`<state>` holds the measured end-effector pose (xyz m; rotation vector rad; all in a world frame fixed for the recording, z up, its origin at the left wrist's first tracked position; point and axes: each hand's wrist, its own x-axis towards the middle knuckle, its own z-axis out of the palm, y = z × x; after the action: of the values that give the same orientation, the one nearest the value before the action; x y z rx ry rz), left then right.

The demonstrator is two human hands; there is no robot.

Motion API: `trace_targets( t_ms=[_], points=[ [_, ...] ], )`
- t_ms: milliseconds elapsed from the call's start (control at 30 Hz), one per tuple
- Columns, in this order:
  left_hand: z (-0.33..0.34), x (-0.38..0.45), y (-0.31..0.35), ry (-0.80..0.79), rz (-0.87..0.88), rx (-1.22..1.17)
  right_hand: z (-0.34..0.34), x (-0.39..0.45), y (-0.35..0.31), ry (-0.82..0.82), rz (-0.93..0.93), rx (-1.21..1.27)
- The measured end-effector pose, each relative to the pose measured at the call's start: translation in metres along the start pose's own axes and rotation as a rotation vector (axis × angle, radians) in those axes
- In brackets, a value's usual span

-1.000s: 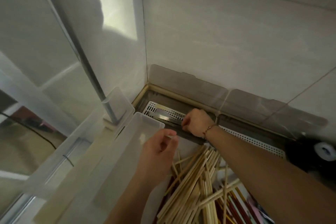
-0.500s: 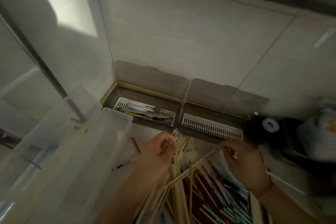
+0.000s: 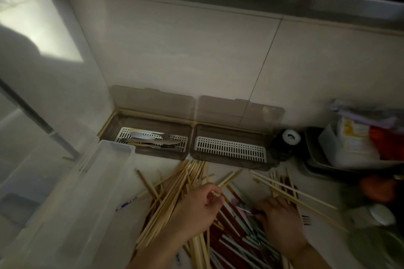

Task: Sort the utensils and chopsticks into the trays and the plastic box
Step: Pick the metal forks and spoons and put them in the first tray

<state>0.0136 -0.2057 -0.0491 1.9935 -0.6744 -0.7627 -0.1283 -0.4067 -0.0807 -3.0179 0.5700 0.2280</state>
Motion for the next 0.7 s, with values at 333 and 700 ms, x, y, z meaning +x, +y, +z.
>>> trace_targets(
  t_ms=[333,700],
  points=[
    [0.006,-0.008,0.0,0.075,-0.03,-0.098,-0.047,0.023,-0.01,-0.183,-0.063,0.424],
    [-0.032,-0.002,0.044,0.297,0.047,-0.612,-0.114,0.048,-0.074,-0.302,-0.028,1.404]
  ],
)
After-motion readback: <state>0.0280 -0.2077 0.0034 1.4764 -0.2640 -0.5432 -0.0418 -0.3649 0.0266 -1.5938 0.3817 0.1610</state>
